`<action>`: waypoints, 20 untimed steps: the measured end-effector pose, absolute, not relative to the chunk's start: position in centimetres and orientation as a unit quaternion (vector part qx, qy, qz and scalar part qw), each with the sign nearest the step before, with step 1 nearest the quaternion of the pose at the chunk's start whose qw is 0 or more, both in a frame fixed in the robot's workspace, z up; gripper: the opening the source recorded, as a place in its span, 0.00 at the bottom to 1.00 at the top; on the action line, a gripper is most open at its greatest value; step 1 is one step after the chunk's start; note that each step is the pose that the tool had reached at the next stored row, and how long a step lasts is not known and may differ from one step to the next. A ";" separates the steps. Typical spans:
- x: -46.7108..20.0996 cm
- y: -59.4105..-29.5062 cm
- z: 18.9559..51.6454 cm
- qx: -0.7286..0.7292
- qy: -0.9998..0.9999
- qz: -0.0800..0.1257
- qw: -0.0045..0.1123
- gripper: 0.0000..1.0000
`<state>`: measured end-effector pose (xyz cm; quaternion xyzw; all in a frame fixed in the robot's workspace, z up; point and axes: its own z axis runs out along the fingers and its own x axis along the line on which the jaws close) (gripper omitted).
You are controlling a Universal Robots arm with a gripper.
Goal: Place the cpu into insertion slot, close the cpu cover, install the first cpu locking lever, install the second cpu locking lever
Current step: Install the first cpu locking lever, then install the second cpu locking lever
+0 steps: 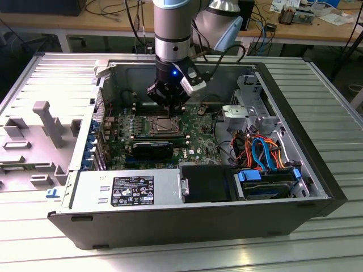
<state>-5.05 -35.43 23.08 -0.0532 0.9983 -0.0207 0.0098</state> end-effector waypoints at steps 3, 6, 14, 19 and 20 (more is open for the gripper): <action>-5.0 -35.6 23.7 -0.053 0.998 -0.021 0.010 0.11; -5.0 -35.8 24.4 -0.053 0.998 -0.021 0.010 0.11; -4.9 -36.6 24.8 -0.053 0.998 -0.021 0.010 0.11; -4.9 -36.7 24.8 -0.053 0.998 -0.020 0.010 0.11; -4.9 -36.7 24.8 -0.053 0.998 -0.020 0.010 0.11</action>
